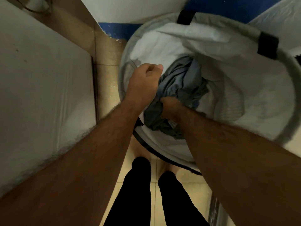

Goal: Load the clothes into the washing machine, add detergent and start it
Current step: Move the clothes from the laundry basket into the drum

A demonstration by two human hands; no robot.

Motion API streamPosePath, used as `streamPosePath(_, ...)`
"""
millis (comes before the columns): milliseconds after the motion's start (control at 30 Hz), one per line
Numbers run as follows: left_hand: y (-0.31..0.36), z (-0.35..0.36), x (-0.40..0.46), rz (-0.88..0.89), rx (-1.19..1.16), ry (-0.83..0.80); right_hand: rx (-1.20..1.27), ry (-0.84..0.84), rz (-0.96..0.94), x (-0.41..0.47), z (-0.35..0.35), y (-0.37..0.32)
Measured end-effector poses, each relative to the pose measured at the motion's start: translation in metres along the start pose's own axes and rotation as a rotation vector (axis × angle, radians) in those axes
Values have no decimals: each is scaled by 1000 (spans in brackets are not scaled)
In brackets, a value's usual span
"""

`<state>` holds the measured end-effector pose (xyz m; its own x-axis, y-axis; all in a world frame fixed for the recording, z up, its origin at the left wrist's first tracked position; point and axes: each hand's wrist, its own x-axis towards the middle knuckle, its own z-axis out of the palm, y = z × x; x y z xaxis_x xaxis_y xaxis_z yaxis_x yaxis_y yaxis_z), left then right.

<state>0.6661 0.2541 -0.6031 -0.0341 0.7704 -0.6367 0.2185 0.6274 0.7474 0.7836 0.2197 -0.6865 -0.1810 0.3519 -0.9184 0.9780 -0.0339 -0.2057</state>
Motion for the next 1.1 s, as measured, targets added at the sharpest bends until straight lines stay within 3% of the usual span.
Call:
streamPosePath(133,17,0,-25,-70,25,32,8,267,63,-43,-25,18)
streamPosePath(200,37,-1,-42,-97,18,32,175,310,172,-73,-43,29)
streamPosePath(267,61,-1,-59,-113,10,15,574,339,266,-106,-61,35)
streamPosePath(333,88,0,-80,-150,27,8,1234,353,379,-145,-82,30)
streamPosePath(400,111,4,-101,-221,44,-4,1632,325,399,-194,-99,31)
streamPosePath(533,155,6,-143,-435,-45,-7,1916,256,250,-292,-131,3)
streamPosePath(633,203,-2,-188,-646,-344,1,2064,228,-17,-376,-156,-22)
streamPosePath(733,248,-8,-240,-691,-647,-120,2118,152,-169,-451,-171,-47)
streamPosePath(833,300,-7,-294,-461,-698,-33,2073,142,-197,-516,-184,-68)
streamPosePath(867,312,-9,-310,-362,-620,41,1994,177,-211,-534,-187,-72)
streamPosePath(900,326,-11,-327,-318,-579,16,1897,241,-210,-551,-190,-74)
streamPosePath(967,339,-21,-343,-323,-555,-31,1699,398,-215,-578,-197,-75)
streamPosePath(1100,357,-33,-362,-202,-549,75,1416,650,-334,-631,-211,-74)
